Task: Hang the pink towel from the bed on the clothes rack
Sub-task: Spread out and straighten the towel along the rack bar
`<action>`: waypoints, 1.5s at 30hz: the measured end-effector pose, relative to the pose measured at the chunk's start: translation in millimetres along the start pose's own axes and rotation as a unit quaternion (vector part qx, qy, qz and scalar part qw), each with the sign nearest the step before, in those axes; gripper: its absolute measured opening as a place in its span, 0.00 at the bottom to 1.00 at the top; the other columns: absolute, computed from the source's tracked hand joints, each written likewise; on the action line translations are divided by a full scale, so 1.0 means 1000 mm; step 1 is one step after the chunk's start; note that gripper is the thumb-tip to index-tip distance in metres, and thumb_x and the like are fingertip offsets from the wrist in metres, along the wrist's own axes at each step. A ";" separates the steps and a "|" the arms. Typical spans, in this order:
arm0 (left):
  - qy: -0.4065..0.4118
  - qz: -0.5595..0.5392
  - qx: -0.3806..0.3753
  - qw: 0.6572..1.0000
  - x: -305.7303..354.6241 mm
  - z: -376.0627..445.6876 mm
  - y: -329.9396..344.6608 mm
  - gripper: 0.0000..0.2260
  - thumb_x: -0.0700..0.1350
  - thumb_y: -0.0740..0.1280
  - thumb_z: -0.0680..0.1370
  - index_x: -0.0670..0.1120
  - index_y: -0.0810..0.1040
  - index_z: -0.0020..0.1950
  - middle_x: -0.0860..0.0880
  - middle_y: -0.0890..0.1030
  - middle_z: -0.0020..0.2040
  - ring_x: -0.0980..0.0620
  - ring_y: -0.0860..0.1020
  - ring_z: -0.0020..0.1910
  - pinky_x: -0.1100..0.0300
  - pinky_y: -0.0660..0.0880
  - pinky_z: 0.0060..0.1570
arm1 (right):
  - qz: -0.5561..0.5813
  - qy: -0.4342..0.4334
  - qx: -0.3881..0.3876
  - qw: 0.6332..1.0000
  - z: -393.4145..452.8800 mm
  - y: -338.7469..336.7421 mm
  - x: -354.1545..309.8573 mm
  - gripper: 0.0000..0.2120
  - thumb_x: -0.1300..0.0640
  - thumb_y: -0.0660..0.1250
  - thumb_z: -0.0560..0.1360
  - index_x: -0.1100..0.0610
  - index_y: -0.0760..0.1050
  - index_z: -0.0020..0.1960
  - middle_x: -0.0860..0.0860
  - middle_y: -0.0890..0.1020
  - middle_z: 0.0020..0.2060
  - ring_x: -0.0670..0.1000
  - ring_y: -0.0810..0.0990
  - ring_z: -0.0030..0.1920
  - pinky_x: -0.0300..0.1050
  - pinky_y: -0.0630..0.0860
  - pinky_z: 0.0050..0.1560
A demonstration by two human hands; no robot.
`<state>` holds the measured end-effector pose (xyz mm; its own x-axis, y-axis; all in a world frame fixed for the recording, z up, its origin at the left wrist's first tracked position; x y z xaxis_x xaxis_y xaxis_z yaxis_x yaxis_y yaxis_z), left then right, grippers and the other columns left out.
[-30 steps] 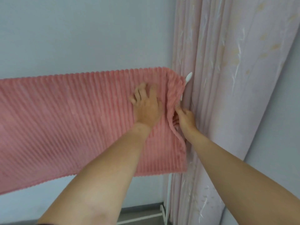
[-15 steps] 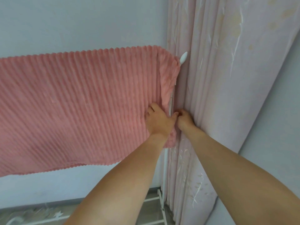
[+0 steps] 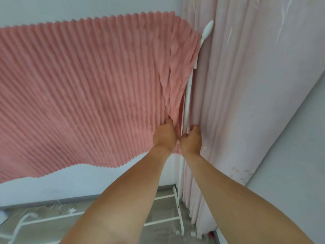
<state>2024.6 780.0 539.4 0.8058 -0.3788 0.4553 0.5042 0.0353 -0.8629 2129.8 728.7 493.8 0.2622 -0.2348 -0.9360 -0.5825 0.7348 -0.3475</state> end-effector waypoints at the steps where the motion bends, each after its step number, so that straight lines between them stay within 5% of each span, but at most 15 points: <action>1: -0.008 0.011 -0.012 1.000 -0.004 -0.001 0.004 0.17 0.36 0.55 0.78 0.42 0.69 0.66 0.39 0.81 0.52 0.37 0.80 0.51 0.53 0.70 0.44 | -0.023 0.003 0.014 1.000 -0.002 0.001 0.008 0.15 0.67 0.61 0.74 0.62 0.74 0.60 0.58 0.79 0.55 0.57 0.79 0.51 0.43 0.72 0.50; 4: -0.025 0.029 -0.034 0.999 -0.019 -0.001 0.003 0.14 0.39 0.56 0.80 0.42 0.70 0.65 0.40 0.82 0.53 0.36 0.81 0.52 0.50 0.74 0.46 | -0.066 0.011 -0.020 0.998 -0.007 0.014 0.024 0.10 0.64 0.61 0.76 0.60 0.81 0.50 0.56 0.84 0.47 0.58 0.82 0.48 0.41 0.70 0.43; 8: 0.012 -0.024 0.001 1.000 -0.020 -0.008 -0.009 0.15 0.53 0.60 0.80 0.43 0.70 0.59 0.42 0.82 0.47 0.38 0.81 0.43 0.49 0.78 0.42 | -0.046 0.000 -0.081 0.996 -0.016 0.031 0.028 0.09 0.56 0.61 0.76 0.54 0.80 0.49 0.47 0.82 0.40 0.51 0.80 0.41 0.38 0.71 0.40; 11: 0.058 -0.050 0.030 0.997 -0.011 -0.010 -0.021 0.16 0.55 0.61 0.80 0.42 0.72 0.56 0.43 0.81 0.48 0.41 0.80 0.46 0.48 0.78 0.44 | 0.024 -0.013 -0.032 0.999 -0.020 0.021 0.010 0.08 0.52 0.57 0.73 0.48 0.74 0.40 0.40 0.77 0.34 0.46 0.77 0.36 0.35 0.67 0.34; 17: 0.169 -0.071 0.195 0.964 0.023 -0.002 -0.097 0.12 0.46 0.60 0.79 0.38 0.77 0.48 0.39 0.79 0.46 0.38 0.77 0.47 0.46 0.74 0.48 | 0.109 -0.115 0.077 0.984 -0.001 -0.026 -0.101 0.14 0.46 0.57 0.79 0.49 0.72 0.37 0.42 0.75 0.30 0.41 0.74 0.33 0.30 0.64 0.31; 22: 0.230 -0.041 0.383 0.893 0.080 0.017 -0.185 0.17 0.42 0.59 0.74 0.39 0.81 0.58 0.36 0.78 0.59 0.35 0.76 0.57 0.41 0.72 0.60 | 0.218 -0.129 0.125 0.959 0.029 -0.067 -0.214 0.21 0.45 0.57 0.82 0.59 0.79 0.43 0.52 0.81 0.37 0.49 0.77 0.36 0.38 0.66 0.36; 25: 0.221 -0.012 0.442 0.869 0.108 0.039 -0.233 0.21 0.41 0.62 0.74 0.41 0.78 0.67 0.37 0.75 0.67 0.35 0.72 0.68 0.39 0.63 0.72 | 0.198 -0.118 0.145 0.962 0.045 -0.082 -0.258 0.20 0.48 0.58 0.81 0.61 0.80 0.59 0.57 0.84 0.52 0.56 0.82 0.51 0.43 0.74 0.49; 27: 0.195 0.063 0.404 0.892 0.119 0.058 -0.249 0.20 0.45 0.60 0.79 0.44 0.75 0.70 0.40 0.75 0.69 0.37 0.68 0.73 0.37 0.53 0.76 | 0.167 -0.128 0.176 0.962 0.054 -0.092 -0.280 0.16 0.55 0.58 0.81 0.64 0.77 0.61 0.55 0.82 0.56 0.56 0.80 0.57 0.39 0.71 0.50; 29: 0.164 0.125 0.338 0.918 0.121 0.073 -0.253 0.19 0.50 0.54 0.81 0.45 0.76 0.66 0.41 0.79 0.63 0.37 0.69 0.70 0.35 0.48 0.76 | 0.129 -0.163 0.205 0.956 0.062 -0.104 -0.300 0.06 0.59 0.61 0.79 0.61 0.74 0.46 0.52 0.79 0.41 0.57 0.79 0.46 0.40 0.68 0.42; 31: 0.138 0.155 0.305 0.929 0.119 0.080 -0.257 0.20 0.52 0.50 0.82 0.44 0.78 0.59 0.42 0.81 0.55 0.36 0.73 0.63 0.35 0.52 0.74 | 0.083 -0.189 0.202 0.957 0.066 -0.111 -0.314 0.05 0.59 0.63 0.77 0.58 0.71 0.43 0.49 0.76 0.36 0.56 0.77 0.42 0.46 0.72 0.45; 35: 0.107 0.177 0.299 0.932 0.111 0.083 -0.272 0.20 0.53 0.49 0.82 0.45 0.77 0.51 0.44 0.81 0.48 0.40 0.75 0.50 0.41 0.66 0.59 | -0.042 -0.141 0.226 0.963 0.057 -0.106 -0.307 0.17 0.53 0.64 0.78 0.64 0.73 0.61 0.62 0.78 0.59 0.62 0.76 0.61 0.52 0.69 0.60; 39: 0.105 0.173 0.349 0.915 0.089 0.079 -0.289 0.18 0.52 0.52 0.82 0.44 0.77 0.59 0.42 0.79 0.53 0.40 0.74 0.53 0.42 0.66 0.59 | -0.108 -0.274 0.294 0.909 0.028 -0.098 -0.334 0.23 0.56 0.63 0.76 0.62 0.68 0.70 0.61 0.73 0.66 0.61 0.70 0.65 0.54 0.64 0.64; 42: 0.067 0.185 0.334 0.922 0.060 0.076 -0.301 0.21 0.53 0.49 0.83 0.44 0.78 0.53 0.43 0.81 0.49 0.40 0.76 0.52 0.42 0.65 0.61 | -0.173 -0.423 0.191 0.869 0.021 -0.074 -0.360 0.16 0.53 0.54 0.81 0.58 0.78 0.54 0.59 0.81 0.52 0.61 0.78 0.54 0.53 0.69 0.54; 45: 0.068 0.200 0.333 0.919 0.033 0.071 -0.314 0.22 0.54 0.47 0.83 0.45 0.76 0.44 0.45 0.80 0.41 0.42 0.74 0.44 0.45 0.67 0.55 | -0.240 -0.432 0.069 0.866 0.027 -0.051 -0.351 0.24 0.44 0.46 0.84 0.57 0.76 0.47 0.60 0.83 0.45 0.62 0.80 0.48 0.54 0.71 0.51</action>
<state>1914.9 822.2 840.8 0.9445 -0.3229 0.0601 0.2911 0.7381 -0.6087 2088.2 790.9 841.3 0.9621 -0.0146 -0.2724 -0.1637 0.7678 -0.6194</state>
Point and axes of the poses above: each hand's wrist, its own z-axis towards the middle knuckle, its own y-axis out of the palm, x = y × z, the point moved 5 cm from there along z, towards the middle knuckle
